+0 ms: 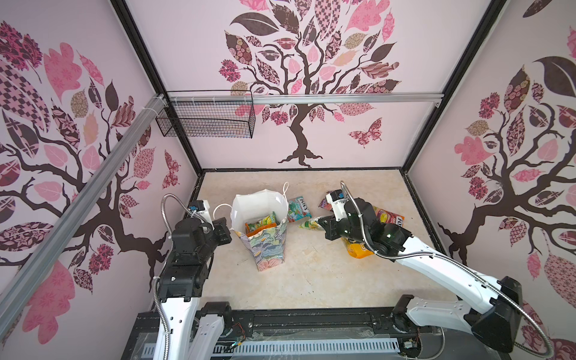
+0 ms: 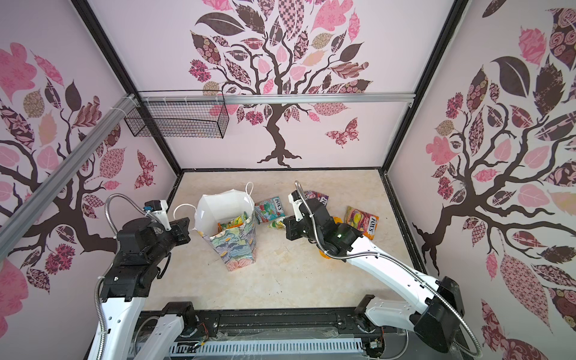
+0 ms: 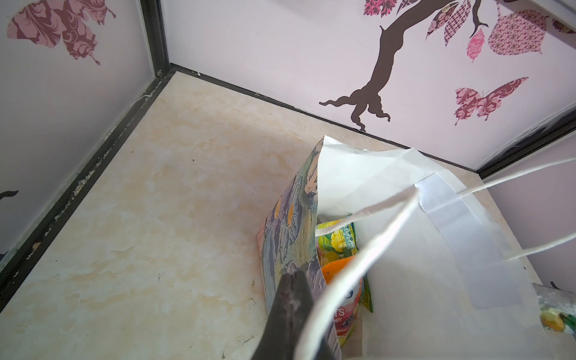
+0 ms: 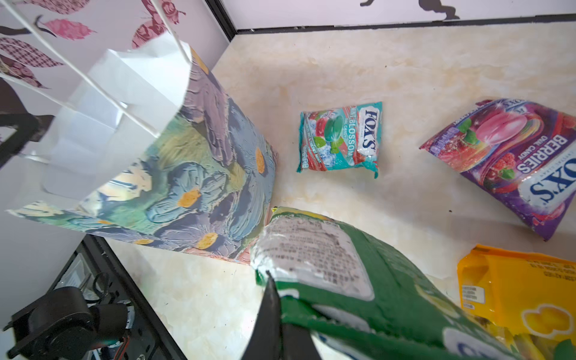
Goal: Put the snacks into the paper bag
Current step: 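Lift the green tea bag with the right gripper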
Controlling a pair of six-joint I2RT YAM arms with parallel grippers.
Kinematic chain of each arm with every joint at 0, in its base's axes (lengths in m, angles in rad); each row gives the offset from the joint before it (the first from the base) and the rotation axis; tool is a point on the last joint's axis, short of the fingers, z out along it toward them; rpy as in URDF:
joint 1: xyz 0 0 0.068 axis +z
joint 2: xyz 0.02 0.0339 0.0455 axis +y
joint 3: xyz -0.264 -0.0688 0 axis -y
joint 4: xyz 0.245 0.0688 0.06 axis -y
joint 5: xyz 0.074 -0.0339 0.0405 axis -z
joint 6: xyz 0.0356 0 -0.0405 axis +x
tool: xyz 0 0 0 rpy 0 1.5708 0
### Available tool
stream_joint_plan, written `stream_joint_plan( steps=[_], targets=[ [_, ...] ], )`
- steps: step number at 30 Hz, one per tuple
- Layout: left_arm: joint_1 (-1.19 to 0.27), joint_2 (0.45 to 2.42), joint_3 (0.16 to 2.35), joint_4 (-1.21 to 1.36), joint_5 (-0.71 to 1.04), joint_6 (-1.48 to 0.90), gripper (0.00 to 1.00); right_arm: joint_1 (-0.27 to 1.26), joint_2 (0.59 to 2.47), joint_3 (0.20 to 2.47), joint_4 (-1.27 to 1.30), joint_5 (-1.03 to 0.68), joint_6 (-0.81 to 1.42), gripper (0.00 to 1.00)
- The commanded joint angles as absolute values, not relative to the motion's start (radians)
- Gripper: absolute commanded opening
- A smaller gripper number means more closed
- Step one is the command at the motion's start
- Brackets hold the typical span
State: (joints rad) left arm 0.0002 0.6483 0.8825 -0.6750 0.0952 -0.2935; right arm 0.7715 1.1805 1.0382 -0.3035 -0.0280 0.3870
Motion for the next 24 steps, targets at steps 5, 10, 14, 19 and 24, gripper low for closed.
stream_joint_plan(
  steps=[5,10,14,19,24],
  targets=[
    [0.004,0.636,0.905,-0.669,0.095,-0.284,0.03,0.809,1.128,1.134,-0.346,0.023,0.344,0.0],
    [0.004,0.634,0.904,-0.669,0.095,-0.284,0.03,0.866,1.119,1.203,-0.385,0.077,0.321,0.0],
    [0.005,0.627,0.906,-0.67,0.089,-0.282,0.03,0.915,1.129,1.279,-0.415,0.115,0.302,0.0],
    [0.004,0.627,0.905,-0.67,0.089,-0.284,0.03,0.964,1.15,1.361,-0.43,0.153,0.281,0.0],
    [0.004,0.621,0.904,-0.673,0.087,-0.282,0.03,1.016,1.187,1.442,-0.432,0.184,0.254,0.0]
  ],
)
